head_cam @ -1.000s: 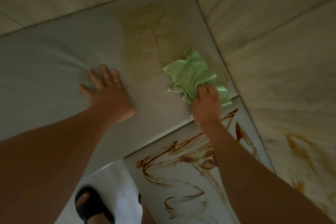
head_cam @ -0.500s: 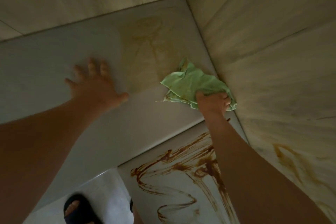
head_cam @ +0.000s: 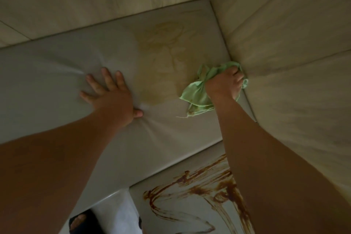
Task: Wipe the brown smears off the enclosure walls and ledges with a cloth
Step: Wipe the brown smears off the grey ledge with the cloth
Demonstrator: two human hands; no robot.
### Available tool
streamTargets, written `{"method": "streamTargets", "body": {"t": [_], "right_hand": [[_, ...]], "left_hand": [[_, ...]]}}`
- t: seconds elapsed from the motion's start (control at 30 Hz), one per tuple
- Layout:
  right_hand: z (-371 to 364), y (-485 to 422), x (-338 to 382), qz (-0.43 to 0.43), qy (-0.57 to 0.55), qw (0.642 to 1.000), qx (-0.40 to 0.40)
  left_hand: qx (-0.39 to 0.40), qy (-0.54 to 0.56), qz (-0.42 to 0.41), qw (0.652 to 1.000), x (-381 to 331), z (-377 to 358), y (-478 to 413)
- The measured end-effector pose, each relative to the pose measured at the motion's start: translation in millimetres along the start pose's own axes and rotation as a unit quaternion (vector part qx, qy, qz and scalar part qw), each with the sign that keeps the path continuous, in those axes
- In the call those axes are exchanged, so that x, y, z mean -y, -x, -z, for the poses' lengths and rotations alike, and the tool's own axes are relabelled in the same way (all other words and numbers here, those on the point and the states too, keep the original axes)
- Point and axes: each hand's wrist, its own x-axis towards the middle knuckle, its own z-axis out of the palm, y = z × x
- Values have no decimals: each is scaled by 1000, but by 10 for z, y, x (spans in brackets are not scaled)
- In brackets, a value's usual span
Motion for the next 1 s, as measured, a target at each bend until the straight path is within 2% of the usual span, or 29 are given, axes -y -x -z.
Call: {"method": "streamTargets", "body": {"t": [0.1,0.13,0.23,0.3,0.37,0.43,0.5,0.57,0.6,0.67,0.77,0.93,1.0], "right_hand": [[50,128,-262,53,18,998,8],[74,211,-414,47,30,998,11],[138,425,-693,-74,58,994,50],[162,372,-613,-156,45,985,64],[154,229,-400,-196,24,979,43],[88,193,-206,-158,34,987,8],[-15,246,-104,-35,43,998,-16],[-70,250,-27,99,35,994,-8],[-68,201,-10,133,24,991,0],[-28,114,-32,137,-15,990,19],[-7,131,-144,89,-88,992,11],[-290,185,105,41,-5,997,-69],[-344,119,258,60,6,994,-87]], "left_hand": [[8,9,2,1000,-10,14,10],[8,11,-1,1000,-18,26,6],[2,11,-2,1000,4,13,16],[1,13,-3,1000,0,6,29],[-4,10,-5,1000,-5,-10,10],[-4,15,-3,1000,-11,1,13],[-4,15,-3,1000,-20,-9,23],[-7,9,-2,1000,-14,-22,10],[-6,11,0,1000,-11,-23,15],[-3,10,-1,1000,-9,-4,29],[-6,3,-2,1000,-10,-13,19],[-16,0,-2,1000,8,-86,-33],[-31,-7,-8,999,14,-115,-40]]}}
